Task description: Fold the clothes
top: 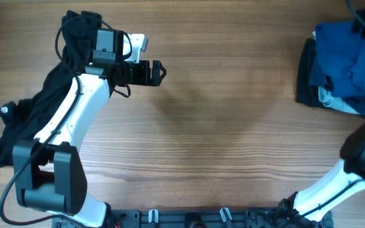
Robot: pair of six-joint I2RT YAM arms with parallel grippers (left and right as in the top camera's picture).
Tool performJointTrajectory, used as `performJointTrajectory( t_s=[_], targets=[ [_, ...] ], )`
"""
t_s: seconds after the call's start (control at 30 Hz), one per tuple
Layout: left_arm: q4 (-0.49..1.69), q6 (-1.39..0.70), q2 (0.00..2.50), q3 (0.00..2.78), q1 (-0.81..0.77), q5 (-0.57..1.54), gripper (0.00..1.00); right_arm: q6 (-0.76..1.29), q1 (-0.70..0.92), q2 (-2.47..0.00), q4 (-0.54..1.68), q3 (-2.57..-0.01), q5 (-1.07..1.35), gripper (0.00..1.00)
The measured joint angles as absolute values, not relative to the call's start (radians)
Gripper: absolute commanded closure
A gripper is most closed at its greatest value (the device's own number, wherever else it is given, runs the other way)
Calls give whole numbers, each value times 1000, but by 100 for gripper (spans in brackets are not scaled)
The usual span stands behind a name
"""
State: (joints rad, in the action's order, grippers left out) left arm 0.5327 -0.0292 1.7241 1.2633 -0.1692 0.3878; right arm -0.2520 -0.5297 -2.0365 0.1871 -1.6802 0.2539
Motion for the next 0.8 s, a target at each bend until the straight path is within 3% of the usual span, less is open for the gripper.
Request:
performJointTrajectory(
  t_s=[0.4,0.8],
  targets=[
    [487,-29,1724,1263,-169,337,0,-266,-591,-2336,196,-1766,387,0],
    [440,-29,1724,1263,-169,337,0,-263,-595,-2166,271,-1694,374,0]
  ],
)
